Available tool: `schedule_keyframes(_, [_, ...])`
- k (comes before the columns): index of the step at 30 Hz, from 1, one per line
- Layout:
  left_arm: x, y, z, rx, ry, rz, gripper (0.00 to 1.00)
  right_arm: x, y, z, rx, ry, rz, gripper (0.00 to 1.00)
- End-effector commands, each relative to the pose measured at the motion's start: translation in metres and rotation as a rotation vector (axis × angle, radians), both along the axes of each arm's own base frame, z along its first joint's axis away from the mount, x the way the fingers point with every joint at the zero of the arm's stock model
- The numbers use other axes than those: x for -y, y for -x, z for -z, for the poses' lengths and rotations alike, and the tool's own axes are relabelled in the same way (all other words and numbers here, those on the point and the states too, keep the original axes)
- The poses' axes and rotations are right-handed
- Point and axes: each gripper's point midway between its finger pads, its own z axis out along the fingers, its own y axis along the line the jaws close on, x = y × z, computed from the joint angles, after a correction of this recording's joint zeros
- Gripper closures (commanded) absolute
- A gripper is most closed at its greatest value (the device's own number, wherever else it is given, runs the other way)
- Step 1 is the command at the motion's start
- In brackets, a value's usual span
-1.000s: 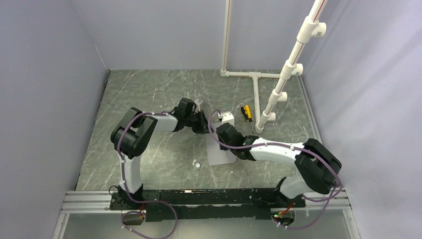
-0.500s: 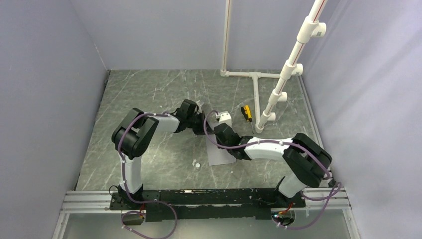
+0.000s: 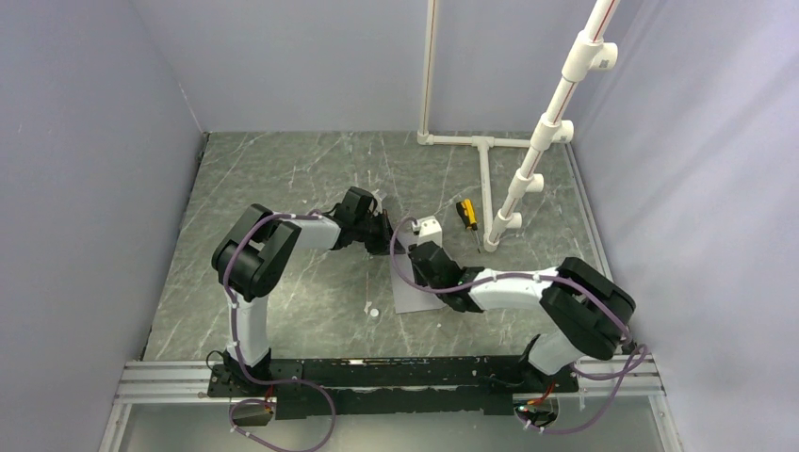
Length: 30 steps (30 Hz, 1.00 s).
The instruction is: Place the letter into the envelope and seal it
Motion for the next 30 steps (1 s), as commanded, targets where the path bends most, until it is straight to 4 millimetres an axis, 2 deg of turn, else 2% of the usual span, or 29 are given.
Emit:
schedule_keyframes(1, [-0.026,0.019,0.052,-0.113,-0.169,-0.035,0.98,0.006,0.029,0.017,-0.015,0.038,-0.110,1.00])
schedule_keyframes(5, [-0.026,0.020,0.054,-0.125,-0.171,-0.041,0.98,0.007,0.039,0.020,0.012,0.023,-0.128,1.00])
schedule_keyframes(8, [-0.025,0.021,0.057,-0.135,-0.168,-0.041,0.97,0.009,0.038,0.022,0.023,0.032,-0.115,1.00])
schedule_keyframes(13, [-0.025,0.023,0.060,-0.148,-0.165,-0.037,0.97,0.014,0.019,0.021,0.096,0.075,-0.037,1.00])
schedule_keyframes(17, [-0.025,0.024,0.060,-0.151,-0.167,-0.032,0.98,0.018,0.001,0.012,0.188,0.085,0.035,1.00])
schedule_keyframes(22, [-0.023,0.023,0.059,-0.148,-0.164,-0.024,0.98,0.017,-0.010,0.008,0.247,0.070,0.076,1.00])
schedule_keyframes(26, [-0.023,0.022,0.058,-0.145,-0.160,-0.021,0.98,0.014,-0.006,0.005,0.250,0.040,0.041,1.00])
schedule_keyframes(30, [-0.022,0.021,0.059,-0.144,-0.161,-0.019,0.97,0.006,0.012,0.005,0.192,-0.010,-0.028,1.00])
